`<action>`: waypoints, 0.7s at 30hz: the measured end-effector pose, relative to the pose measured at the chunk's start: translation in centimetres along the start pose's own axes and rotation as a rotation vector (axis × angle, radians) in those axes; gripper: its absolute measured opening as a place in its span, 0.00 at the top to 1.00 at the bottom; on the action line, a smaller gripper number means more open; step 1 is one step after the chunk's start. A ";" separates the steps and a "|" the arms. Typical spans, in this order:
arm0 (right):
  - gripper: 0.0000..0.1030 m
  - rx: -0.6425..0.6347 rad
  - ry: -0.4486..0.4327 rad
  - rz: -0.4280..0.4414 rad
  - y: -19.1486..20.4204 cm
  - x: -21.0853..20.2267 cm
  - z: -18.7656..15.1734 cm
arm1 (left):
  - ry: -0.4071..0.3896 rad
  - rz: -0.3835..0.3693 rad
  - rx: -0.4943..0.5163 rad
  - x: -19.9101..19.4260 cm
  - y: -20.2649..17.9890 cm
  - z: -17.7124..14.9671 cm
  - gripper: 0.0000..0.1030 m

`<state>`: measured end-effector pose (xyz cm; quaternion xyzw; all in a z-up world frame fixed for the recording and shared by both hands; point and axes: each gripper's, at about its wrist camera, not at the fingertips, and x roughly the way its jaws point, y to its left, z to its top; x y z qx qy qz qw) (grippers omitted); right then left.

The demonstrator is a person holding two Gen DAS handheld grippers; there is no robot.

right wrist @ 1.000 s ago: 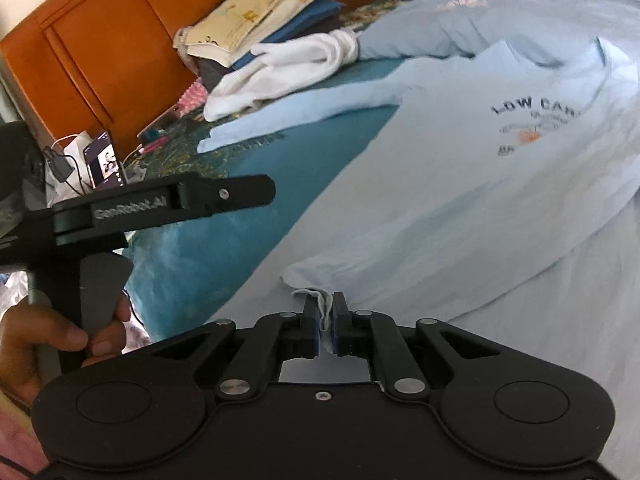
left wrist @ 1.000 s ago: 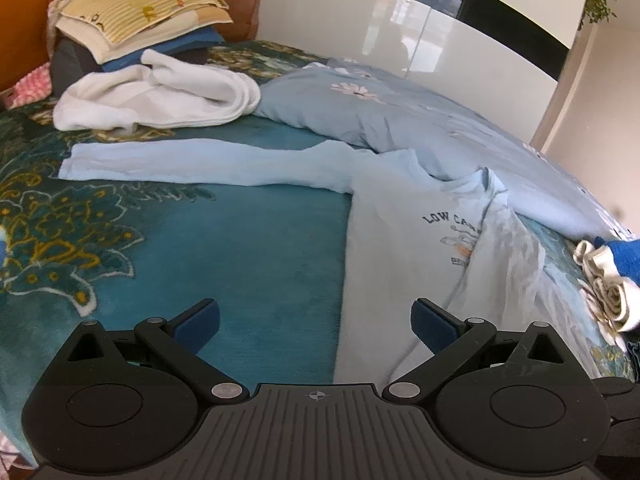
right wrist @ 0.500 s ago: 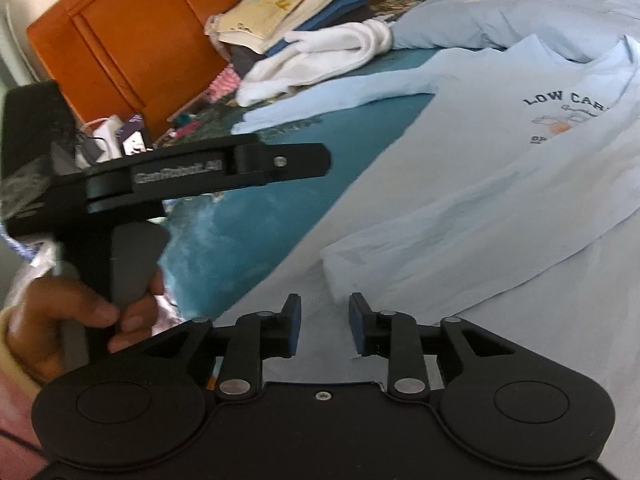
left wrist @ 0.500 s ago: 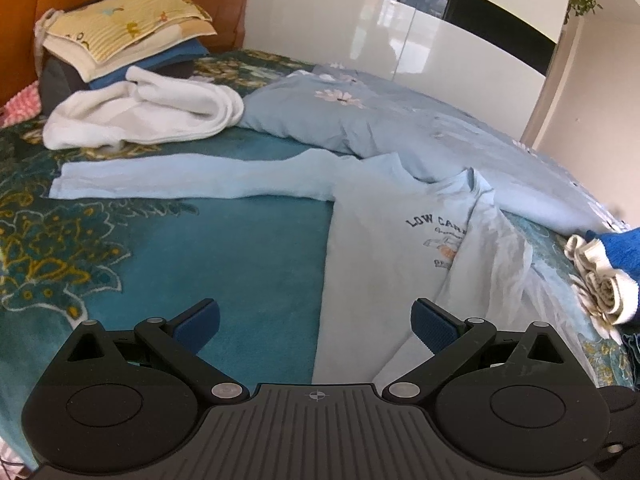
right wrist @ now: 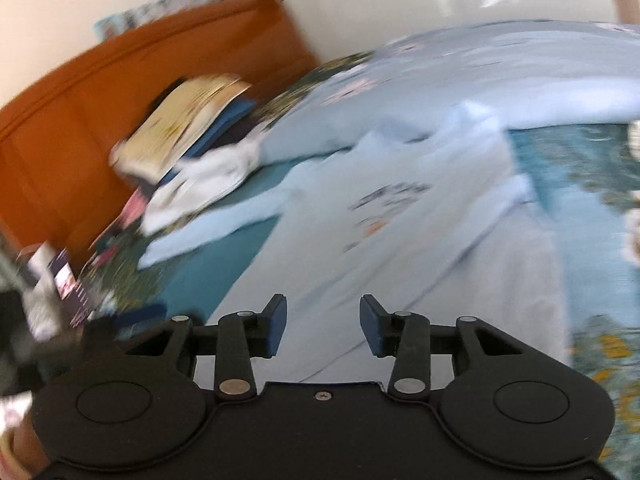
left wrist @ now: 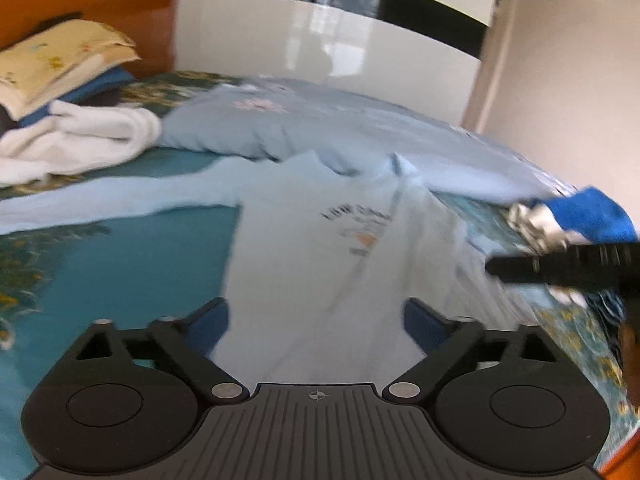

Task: Fold clothes

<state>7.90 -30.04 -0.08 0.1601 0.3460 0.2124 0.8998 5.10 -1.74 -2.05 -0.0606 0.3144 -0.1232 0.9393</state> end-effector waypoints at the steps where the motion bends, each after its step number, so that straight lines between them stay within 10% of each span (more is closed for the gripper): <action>1: 0.59 0.018 -0.008 -0.014 -0.7 -0.2 0.2 | 0.013 -0.008 0.006 0.4 -0.3 -0.2 0.31; 14: 0.57 0.083 -0.031 -0.107 -5.2 -0.6 1.0 | 0.085 -0.017 0.053 3.0 -0.8 -2.0 0.83; 21: 0.57 0.051 -0.034 -0.178 -6.8 0.5 2.5 | 0.084 -0.018 0.082 3.0 -0.7 -2.4 0.91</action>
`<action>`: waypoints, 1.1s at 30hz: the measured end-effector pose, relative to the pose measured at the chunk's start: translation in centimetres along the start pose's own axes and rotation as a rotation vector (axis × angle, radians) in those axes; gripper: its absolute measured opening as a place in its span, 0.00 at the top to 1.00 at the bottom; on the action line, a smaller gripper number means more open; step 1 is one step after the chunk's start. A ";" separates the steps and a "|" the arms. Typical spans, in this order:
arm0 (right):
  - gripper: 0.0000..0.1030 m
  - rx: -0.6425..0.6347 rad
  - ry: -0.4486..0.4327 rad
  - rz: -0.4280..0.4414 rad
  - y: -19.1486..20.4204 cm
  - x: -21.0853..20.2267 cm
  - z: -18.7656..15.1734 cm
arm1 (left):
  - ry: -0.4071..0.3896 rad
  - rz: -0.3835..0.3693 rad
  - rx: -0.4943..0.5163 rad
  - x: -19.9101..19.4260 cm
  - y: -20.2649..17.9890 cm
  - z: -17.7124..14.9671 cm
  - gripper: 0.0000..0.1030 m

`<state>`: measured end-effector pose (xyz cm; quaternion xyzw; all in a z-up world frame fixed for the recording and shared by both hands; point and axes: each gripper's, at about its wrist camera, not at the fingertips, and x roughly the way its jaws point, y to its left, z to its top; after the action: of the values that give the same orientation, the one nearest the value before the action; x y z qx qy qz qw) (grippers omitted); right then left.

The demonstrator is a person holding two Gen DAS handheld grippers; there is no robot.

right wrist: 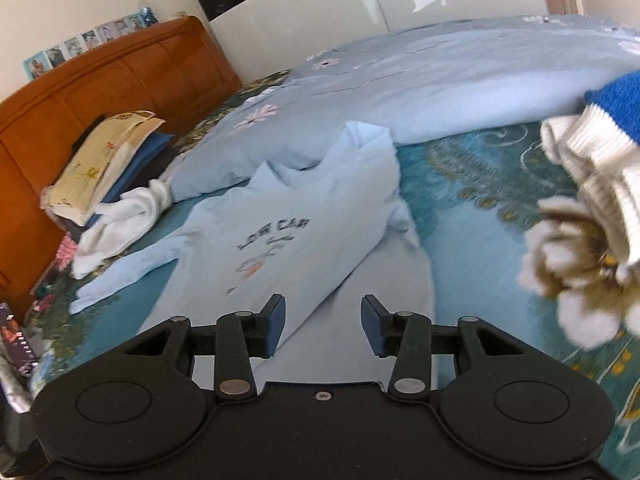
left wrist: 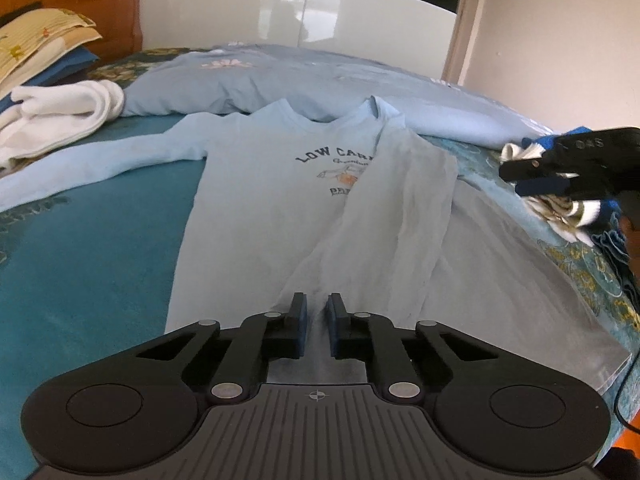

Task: Fold clothes

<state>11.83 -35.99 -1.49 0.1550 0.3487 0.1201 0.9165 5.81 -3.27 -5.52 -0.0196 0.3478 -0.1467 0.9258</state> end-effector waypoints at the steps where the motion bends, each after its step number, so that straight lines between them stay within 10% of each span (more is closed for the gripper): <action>1: 0.57 -0.015 -0.002 -0.021 -0.2 0.4 0.3 | 0.000 -0.001 0.001 0.0 0.0 0.0 0.91; 23: 0.58 -0.311 0.015 -0.301 -0.3 10.8 3.1 | 0.004 -0.022 0.013 -0.1 0.1 -0.6 0.91; 33: 0.60 -0.225 -0.039 -0.341 -2.4 10.1 4.1 | 0.008 -0.024 0.007 -0.1 0.2 -0.5 0.91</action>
<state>22.21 -35.70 -5.58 -0.0072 0.3365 -0.0017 0.9416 5.42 -2.96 -5.87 -0.0201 0.3510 -0.1592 0.9225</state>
